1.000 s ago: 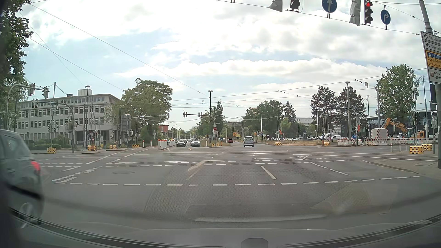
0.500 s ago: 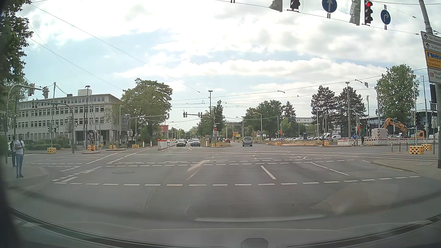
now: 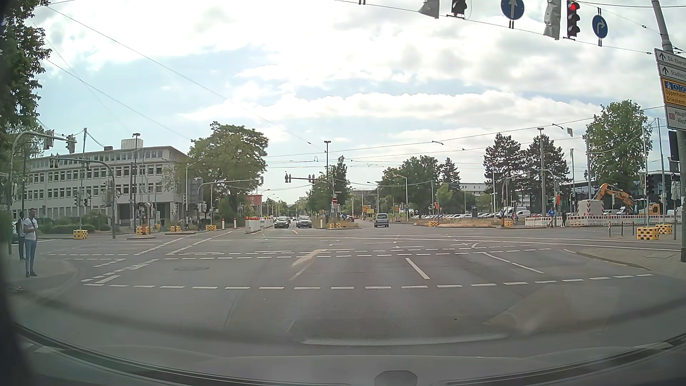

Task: Follow the waypoints while adhering to traffic rules and regulations

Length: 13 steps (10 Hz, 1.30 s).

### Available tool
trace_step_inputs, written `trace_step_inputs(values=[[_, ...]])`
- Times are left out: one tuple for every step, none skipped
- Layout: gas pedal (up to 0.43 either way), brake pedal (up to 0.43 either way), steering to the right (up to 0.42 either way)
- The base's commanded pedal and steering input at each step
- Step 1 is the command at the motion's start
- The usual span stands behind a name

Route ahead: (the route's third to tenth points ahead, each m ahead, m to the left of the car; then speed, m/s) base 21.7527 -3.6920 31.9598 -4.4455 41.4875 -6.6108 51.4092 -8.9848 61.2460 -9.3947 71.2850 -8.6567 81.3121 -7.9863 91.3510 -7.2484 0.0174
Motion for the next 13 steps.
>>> trace_step_inputs(values=[[0.0, 0.268, 0.006], [0.0, 0.268, 0.006], [0.0, 0.268, 0.006], [0.0, 0.268, 0.006], [0.0, 0.268, 0.006], [0.0, 0.268, 0.006], [0.0, 0.268, 0.006], [0.0, 0.268, 0.006], [0.0, 0.268, 0.006], [0.0, 0.262, 0.006], [0.0, 0.268, 0.006], [0.0, 0.262, 0.006], [0.0, 0.268, 0.006]])
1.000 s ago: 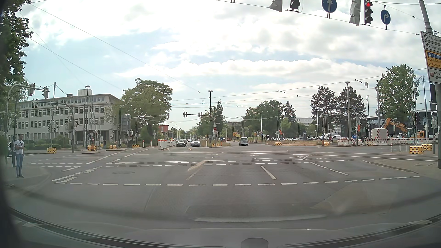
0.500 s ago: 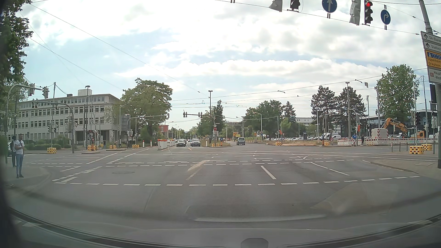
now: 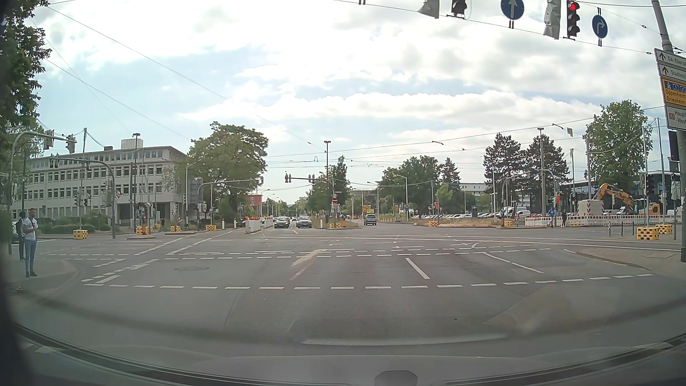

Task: Follow the waypoints while adhering to traffic rules and regulations

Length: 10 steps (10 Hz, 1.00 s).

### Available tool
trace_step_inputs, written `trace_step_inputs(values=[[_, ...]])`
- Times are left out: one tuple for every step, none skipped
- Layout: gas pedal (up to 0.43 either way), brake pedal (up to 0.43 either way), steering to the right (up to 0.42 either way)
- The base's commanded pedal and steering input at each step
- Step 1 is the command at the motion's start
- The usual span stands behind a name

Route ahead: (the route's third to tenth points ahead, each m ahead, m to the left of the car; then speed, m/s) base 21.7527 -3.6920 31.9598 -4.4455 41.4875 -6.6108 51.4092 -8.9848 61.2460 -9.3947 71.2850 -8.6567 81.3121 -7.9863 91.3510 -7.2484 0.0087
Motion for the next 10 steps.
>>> trace_step_inputs(values=[[0.0, 0.268, 0.006], [0.0, 0.268, 0.006], [0.0, 0.268, 0.006], [0.0, 0.268, 0.006], [0.0, 0.268, 0.006], [0.0, 0.268, 0.006], [0.0, 0.268, 0.006], [0.0, 0.268, 0.006], [0.0, 0.268, 0.006], [0.0, 0.268, 0.006]])
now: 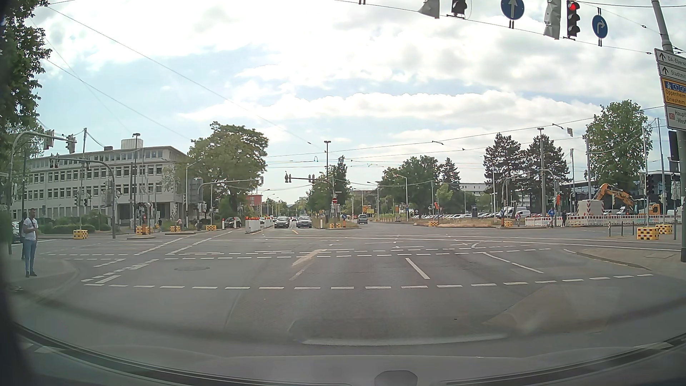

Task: Follow the waypoints while adhering to traffic rules and regulations

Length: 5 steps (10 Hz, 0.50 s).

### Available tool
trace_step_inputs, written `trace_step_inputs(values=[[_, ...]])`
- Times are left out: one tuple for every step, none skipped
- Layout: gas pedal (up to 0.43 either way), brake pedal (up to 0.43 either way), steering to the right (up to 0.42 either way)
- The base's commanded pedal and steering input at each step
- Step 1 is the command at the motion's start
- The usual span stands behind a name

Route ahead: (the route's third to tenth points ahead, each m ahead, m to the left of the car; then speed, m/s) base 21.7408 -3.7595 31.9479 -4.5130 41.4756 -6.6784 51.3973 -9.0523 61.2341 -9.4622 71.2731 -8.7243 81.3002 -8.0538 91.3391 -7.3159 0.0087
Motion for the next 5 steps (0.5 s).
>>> trace_step_inputs(values=[[0.0, 0.268, 0.006], [0.0, 0.268, 0.006], [0.0, 0.268, 0.006], [0.0, 0.268, 0.006], [0.0, 0.268, 0.006]])
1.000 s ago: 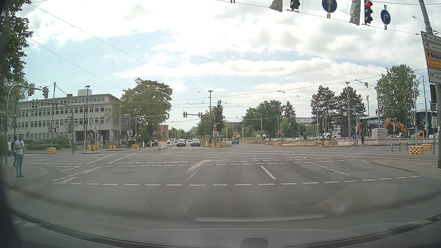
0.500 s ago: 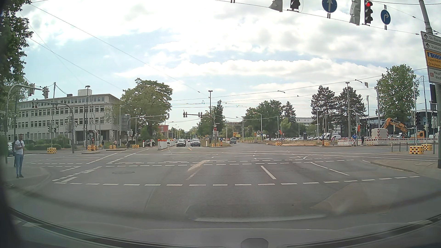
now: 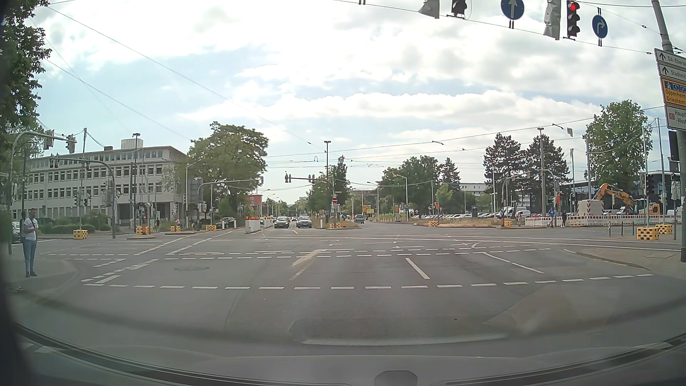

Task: Follow the waypoints while adhering to traffic rules and regulations

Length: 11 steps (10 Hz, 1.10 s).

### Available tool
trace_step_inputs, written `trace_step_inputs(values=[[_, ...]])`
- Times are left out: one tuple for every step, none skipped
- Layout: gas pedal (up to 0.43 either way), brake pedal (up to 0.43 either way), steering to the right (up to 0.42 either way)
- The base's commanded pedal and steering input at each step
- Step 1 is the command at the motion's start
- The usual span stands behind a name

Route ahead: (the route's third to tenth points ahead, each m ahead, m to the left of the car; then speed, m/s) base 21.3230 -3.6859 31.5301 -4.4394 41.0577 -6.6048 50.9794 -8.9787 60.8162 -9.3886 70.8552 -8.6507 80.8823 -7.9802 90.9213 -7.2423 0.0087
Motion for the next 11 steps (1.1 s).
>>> trace_step_inputs(values=[[0.0, 0.268, 0.006], [0.0, 0.268, 0.006], [0.0, 0.268, 0.006], [0.0, 0.268, 0.006], [0.0, 0.268, 0.006], [0.0, 0.268, 0.006], [0.0, 0.268, 0.006], [0.0, 0.268, 0.006], [0.0, 0.268, 0.006], [0.0, 0.268, 0.006], [0.0, 0.268, 0.006]])
